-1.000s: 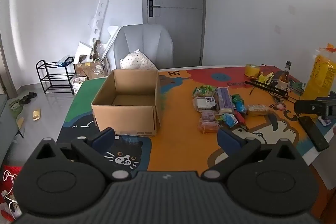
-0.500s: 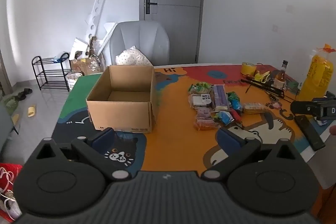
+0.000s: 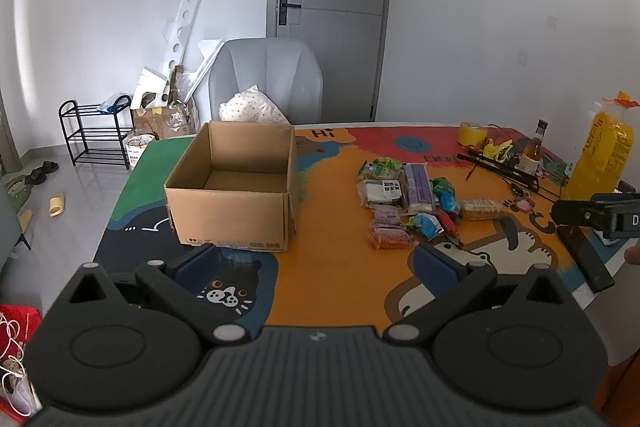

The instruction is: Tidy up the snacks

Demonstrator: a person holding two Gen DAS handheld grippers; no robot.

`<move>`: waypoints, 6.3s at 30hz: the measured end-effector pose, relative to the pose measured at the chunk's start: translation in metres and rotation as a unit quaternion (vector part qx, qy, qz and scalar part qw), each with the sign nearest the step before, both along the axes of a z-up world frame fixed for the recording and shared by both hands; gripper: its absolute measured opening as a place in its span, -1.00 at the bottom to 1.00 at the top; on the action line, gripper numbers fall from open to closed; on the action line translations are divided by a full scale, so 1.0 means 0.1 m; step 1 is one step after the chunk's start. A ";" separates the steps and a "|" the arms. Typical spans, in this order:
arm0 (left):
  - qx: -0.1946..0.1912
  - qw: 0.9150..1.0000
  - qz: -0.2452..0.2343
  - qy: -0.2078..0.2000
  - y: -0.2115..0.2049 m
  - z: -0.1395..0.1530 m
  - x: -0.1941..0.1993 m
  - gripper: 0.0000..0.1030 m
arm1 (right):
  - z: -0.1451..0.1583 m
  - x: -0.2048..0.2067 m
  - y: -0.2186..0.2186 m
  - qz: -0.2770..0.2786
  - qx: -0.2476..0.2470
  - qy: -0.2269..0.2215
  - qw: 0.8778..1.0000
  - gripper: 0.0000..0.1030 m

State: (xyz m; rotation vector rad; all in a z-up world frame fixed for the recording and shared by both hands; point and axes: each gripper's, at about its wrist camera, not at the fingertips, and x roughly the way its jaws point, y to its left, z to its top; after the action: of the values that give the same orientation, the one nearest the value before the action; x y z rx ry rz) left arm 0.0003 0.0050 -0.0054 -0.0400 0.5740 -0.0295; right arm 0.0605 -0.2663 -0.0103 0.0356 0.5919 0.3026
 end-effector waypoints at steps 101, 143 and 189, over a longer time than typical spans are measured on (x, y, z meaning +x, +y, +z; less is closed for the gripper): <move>-0.065 0.997 -0.044 0.015 -0.21 -0.59 1.44 0.95 | -0.80 1.05 -0.69 -0.063 0.061 0.013 0.996 1.00; -0.023 0.997 0.018 0.076 -1.05 -1.47 1.94 0.62 | -1.27 1.88 -0.75 0.036 -0.028 -0.021 0.999 0.95; -0.043 0.995 0.076 0.054 -0.61 -1.41 1.72 -0.03 | -1.40 1.74 -0.44 0.132 -0.091 0.064 0.985 -0.34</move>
State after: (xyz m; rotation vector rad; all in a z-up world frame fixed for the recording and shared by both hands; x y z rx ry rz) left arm 0.1722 -0.0556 -0.1466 -0.1706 0.6757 0.0964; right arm 0.2349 -0.3101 -0.1498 -0.2029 0.7516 0.5044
